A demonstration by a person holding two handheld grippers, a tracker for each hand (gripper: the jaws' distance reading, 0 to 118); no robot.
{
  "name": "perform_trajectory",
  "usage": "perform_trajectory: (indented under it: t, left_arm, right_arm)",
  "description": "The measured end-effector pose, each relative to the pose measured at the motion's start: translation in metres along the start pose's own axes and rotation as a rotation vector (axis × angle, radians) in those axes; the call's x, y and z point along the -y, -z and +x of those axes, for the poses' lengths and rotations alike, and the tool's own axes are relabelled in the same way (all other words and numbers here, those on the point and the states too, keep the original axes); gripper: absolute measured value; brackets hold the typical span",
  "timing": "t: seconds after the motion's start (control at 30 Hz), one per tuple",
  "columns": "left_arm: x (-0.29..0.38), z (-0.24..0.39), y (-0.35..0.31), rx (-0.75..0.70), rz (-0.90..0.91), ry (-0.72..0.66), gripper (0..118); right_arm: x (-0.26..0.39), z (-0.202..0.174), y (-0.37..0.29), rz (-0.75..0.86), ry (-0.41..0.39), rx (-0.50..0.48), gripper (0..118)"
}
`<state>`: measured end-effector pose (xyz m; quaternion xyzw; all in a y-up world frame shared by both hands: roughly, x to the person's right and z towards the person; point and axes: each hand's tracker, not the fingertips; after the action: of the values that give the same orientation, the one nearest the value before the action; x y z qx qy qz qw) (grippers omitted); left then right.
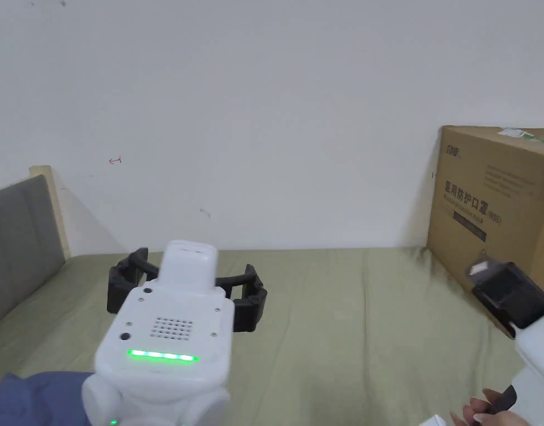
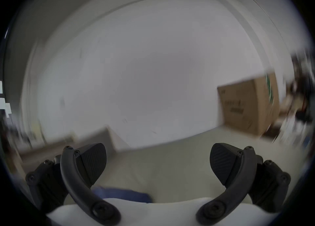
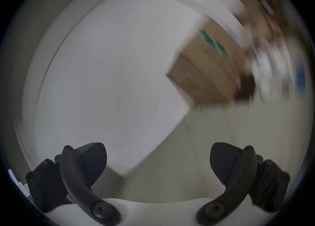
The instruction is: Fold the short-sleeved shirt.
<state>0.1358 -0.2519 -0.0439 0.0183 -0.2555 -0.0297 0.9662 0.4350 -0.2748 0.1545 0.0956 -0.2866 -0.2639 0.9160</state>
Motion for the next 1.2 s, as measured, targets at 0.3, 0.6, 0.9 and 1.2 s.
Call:
perform_trajectory:
  t: [0.3, 0.6, 0.9, 1.2]
  left_arm:
    - [0.020, -0.008, -0.016, -0.044, 0.094, -0.040, 118]
    - [0.021, -0.011, -0.022, -0.058, 0.081, -0.069, 118]
    - [0.026, -0.001, -0.028, -0.037, 0.071, -0.039, 118]
    - [0.024, 0.007, -0.031, -0.008, 0.071, -0.060, 118]
  right_arm:
    - [0.050, -0.052, -0.013, 0.051, -0.652, 0.033, 118]
    - [0.052, -0.051, -0.023, 0.066, -0.646, 0.008, 118]
    - [0.051, -0.050, -0.028, 0.047, -0.603, -0.009, 118]
    - [0.053, -0.049, -0.029, 0.028, -0.583, 0.006, 118]
